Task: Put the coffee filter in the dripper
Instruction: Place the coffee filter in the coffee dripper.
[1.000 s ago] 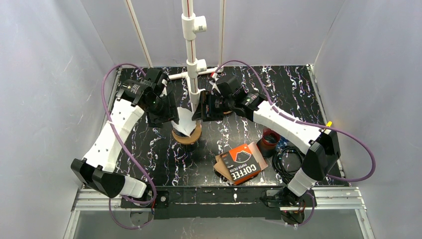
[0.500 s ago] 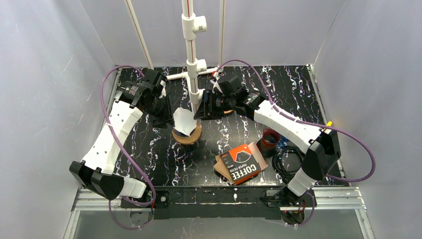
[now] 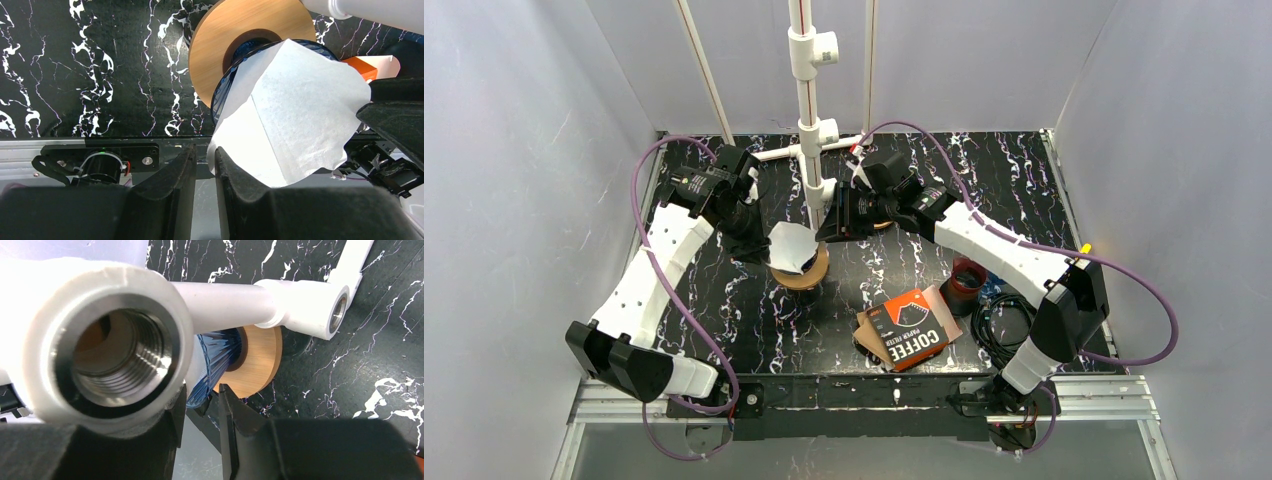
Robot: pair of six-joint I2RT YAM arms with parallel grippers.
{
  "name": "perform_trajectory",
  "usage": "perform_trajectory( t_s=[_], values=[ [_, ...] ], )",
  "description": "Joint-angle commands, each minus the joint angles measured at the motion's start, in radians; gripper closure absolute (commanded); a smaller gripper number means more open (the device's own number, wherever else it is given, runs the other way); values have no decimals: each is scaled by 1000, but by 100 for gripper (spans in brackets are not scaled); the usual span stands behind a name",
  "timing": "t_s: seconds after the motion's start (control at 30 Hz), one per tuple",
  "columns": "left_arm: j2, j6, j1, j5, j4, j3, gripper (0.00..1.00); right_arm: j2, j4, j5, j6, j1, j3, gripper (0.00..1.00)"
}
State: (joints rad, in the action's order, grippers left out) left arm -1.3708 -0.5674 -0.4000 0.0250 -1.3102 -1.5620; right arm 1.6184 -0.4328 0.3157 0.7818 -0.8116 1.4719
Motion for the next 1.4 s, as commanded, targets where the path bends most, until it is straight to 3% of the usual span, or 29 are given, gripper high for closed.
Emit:
perform_trajectory(
  t_s=[0.0,1.37],
  values=[
    [25,23,11,-11,-20,8,82,-4,32,7,-4,9,-23,63],
    [-39,50,18,-27,12,27,80,51,-67,34,-38,39,-9,65]
  ],
)
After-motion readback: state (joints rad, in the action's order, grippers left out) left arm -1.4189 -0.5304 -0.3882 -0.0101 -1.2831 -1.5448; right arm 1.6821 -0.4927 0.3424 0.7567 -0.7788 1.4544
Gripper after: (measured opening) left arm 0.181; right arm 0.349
